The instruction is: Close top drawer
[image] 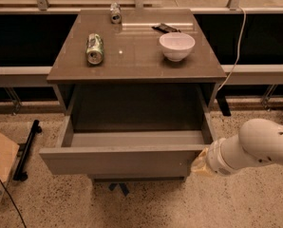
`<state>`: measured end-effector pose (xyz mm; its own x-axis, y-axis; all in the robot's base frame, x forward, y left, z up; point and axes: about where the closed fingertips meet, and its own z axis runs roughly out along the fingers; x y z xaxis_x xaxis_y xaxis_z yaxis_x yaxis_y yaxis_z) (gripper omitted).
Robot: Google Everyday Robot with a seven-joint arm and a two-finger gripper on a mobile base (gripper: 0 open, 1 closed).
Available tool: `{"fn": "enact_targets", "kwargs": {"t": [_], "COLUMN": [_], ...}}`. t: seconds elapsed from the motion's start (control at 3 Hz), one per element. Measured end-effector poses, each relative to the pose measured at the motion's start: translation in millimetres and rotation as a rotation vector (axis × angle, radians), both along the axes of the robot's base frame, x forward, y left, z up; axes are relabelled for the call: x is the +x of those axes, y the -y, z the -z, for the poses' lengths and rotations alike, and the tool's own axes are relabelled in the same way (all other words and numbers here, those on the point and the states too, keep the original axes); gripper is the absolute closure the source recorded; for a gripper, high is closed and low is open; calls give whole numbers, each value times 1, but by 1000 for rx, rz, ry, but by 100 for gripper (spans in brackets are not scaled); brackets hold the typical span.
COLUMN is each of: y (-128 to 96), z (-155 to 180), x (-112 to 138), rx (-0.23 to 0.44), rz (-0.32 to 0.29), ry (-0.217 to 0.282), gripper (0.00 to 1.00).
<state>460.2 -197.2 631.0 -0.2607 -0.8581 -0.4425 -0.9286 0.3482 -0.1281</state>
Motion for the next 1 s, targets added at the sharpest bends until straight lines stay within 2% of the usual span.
{"fn": "enact_targets", "kwargs": {"t": [0.33, 0.67, 1.0], "y": [2, 7, 8], "z": [0, 0, 0], "x": [13, 45, 45], "rx": [12, 37, 38], "rz": [28, 81, 84], "ry": [31, 93, 96], "gripper": [100, 100, 100]}}
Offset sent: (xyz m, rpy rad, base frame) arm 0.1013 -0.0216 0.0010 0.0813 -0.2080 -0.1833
